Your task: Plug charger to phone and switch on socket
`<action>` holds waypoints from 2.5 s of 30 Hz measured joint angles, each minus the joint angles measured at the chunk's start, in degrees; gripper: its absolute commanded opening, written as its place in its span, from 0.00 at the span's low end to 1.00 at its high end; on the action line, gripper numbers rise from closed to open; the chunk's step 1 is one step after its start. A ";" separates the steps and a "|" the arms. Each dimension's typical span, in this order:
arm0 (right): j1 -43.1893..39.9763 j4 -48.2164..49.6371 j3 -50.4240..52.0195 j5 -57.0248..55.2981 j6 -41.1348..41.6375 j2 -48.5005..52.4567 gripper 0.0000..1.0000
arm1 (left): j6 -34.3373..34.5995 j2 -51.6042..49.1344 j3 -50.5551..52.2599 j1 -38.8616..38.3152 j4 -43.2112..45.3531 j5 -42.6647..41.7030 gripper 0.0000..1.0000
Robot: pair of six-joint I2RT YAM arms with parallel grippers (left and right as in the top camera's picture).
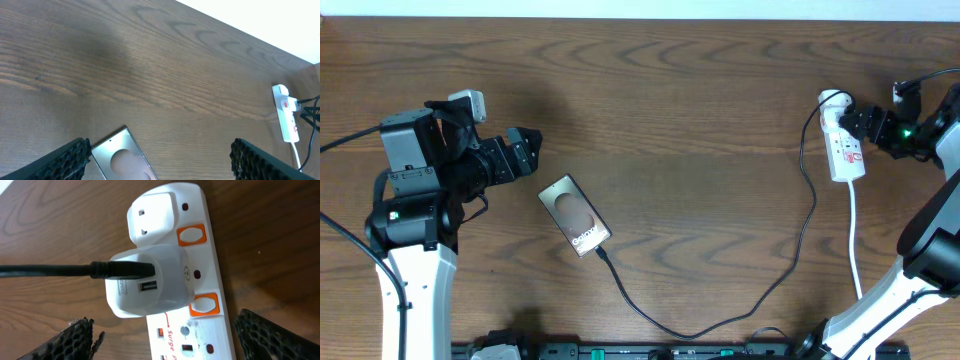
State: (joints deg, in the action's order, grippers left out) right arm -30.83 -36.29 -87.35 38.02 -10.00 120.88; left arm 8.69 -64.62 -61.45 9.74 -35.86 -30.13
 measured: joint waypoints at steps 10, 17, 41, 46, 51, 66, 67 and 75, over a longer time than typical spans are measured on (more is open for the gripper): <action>0.17 0.92 0.00 1.77 0.15 0.00 0.89 | 0.00 0.00 0.00 0.00 0.00 0.00 0.91; 1.90 1.44 0.00 2.16 0.79 0.00 0.88 | 0.00 0.00 0.00 0.00 0.00 0.00 0.91; 3.34 0.44 -0.20 -2.21 5.18 1.38 0.84 | 0.00 0.00 0.00 0.00 -0.55 0.00 0.91; 4.35 1.05 -1.11 -2.97 5.18 1.84 0.83 | 0.00 0.00 0.00 0.00 -1.27 0.00 0.91; 5.31 1.27 -1.49 -3.74 5.20 2.05 0.81 | 0.00 0.00 0.00 0.00 -1.27 0.00 0.91; 5.38 -4.22 -4.83 -6.12 5.38 2.60 0.78 | 0.00 0.00 0.00 0.00 -1.27 0.00 0.91; 5.25 -5.35 -5.38 -6.21 5.40 2.69 0.78 | 0.00 0.00 0.00 0.00 -1.25 0.00 0.91; 5.14 -6.69 -6.45 -6.56 5.38 3.26 0.79 | 0.00 0.00 0.00 0.00 -1.27 0.00 0.91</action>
State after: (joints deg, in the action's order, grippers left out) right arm -25.69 -42.98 -93.80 31.46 -4.62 124.14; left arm 8.69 -64.62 -61.45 9.74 -37.12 -30.13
